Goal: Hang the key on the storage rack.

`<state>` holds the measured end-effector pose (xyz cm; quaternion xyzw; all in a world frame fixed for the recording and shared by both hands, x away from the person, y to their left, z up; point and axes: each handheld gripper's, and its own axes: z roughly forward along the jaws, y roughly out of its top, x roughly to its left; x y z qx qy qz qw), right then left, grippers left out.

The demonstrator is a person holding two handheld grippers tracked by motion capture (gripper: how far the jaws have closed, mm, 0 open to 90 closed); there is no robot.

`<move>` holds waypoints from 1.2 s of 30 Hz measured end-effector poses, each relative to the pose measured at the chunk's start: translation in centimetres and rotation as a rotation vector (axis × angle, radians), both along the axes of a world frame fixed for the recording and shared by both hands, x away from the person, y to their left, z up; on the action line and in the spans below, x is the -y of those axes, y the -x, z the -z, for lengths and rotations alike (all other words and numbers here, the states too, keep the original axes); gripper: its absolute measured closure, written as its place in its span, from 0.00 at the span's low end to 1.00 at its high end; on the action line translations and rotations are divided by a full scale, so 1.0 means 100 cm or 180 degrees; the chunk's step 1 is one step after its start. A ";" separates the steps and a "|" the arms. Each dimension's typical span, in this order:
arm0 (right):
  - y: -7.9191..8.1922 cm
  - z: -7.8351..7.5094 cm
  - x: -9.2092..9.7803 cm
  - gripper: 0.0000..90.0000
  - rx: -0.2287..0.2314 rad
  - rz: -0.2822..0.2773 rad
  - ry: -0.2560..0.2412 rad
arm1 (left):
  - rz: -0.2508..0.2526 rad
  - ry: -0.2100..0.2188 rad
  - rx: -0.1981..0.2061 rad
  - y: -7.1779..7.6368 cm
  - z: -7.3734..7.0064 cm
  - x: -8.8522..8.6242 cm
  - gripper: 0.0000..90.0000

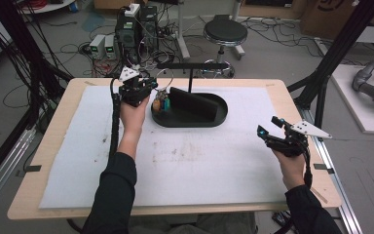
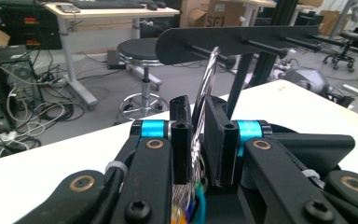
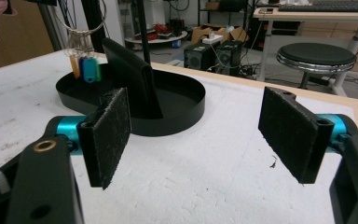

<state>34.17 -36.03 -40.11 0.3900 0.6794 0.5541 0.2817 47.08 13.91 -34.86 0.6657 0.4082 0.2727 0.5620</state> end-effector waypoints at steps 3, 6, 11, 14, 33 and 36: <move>0.000 0.000 0.000 0.28 -0.0004 0.0002 0.0003 | -0.0046 -0.0024 0.0011 0.001 -0.002 -0.002 0.86; 0.000 0.000 0.000 0.28 -0.0005 0.0000 -0.0001 | -0.0092 -0.0061 0.0025 0.005 -0.004 -0.004 0.81; 0.000 0.001 0.001 0.28 -0.0005 0.0006 0.0017 | -0.0082 -0.0184 -0.0003 0.016 -0.008 -0.006 0.65; -0.001 0.001 0.002 0.28 -0.0002 0.0021 0.0018 | -0.0090 -0.0265 0.0055 0.029 -0.010 -0.006 0.55; -0.003 0.001 0.004 0.28 -0.0002 0.0092 0.0026 | 0.0264 -0.0336 0.0101 0.143 0.017 -0.046 0.33; -0.003 0.001 0.004 0.28 -0.0006 0.0091 0.0023 | 0.0222 -0.0387 0.0141 0.155 0.025 -0.054 0.32</move>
